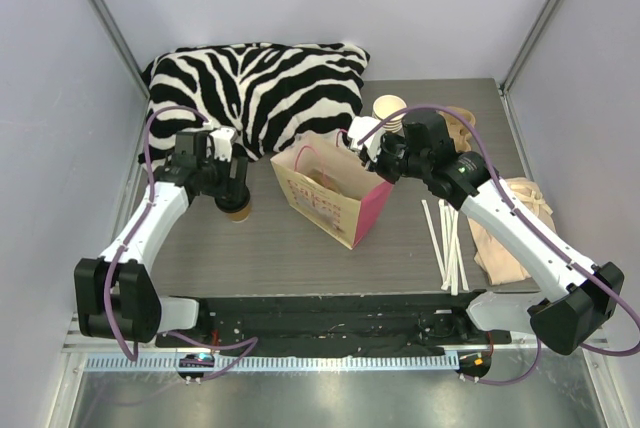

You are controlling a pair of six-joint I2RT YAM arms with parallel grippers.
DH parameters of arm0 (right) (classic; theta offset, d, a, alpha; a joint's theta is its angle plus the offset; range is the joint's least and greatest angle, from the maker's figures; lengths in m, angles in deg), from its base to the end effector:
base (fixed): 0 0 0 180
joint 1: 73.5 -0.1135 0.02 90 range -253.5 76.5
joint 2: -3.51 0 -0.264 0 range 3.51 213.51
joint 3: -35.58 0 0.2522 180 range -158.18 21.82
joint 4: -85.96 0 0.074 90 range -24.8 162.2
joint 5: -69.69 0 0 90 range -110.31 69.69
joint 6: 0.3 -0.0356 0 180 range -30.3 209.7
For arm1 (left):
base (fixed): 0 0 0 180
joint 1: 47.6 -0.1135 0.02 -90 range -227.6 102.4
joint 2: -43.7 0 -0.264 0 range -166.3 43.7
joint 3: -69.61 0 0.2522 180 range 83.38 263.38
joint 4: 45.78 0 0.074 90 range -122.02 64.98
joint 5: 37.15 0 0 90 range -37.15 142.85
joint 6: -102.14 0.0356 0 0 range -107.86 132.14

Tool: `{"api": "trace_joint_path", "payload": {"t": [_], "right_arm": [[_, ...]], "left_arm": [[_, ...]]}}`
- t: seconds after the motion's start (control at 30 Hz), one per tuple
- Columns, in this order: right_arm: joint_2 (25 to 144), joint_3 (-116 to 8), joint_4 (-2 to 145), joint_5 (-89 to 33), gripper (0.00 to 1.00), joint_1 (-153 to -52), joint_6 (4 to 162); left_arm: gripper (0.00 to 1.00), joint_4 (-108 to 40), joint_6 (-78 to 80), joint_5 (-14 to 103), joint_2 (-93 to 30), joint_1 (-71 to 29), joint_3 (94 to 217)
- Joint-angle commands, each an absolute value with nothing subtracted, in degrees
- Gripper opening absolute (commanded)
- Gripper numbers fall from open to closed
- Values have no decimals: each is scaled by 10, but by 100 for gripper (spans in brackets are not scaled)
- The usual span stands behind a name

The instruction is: Pack the takeout coffee

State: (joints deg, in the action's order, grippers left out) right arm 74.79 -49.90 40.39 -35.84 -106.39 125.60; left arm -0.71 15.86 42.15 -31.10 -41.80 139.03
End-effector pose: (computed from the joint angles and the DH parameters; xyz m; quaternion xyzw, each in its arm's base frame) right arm 0.2234 0.1558 0.3690 -0.5426 0.6755 0.1050 0.4880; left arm 0.2692 -0.0340 0.2606 0.1092 0.9311 -0.0938 0.3352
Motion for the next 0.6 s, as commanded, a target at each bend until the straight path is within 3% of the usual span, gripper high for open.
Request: {"api": "trace_joint_path", "payload": {"t": [0.0, 0.57], "right_arm": [[745, -524, 407, -356, 1, -1064, 1249], [751, -530, 404, -352, 1, -1064, 1244]], "left_arm": [[84, -42, 170, 406, -298, -421, 1377], [78, -64, 183, 414, -301, -422, 1347]]}}
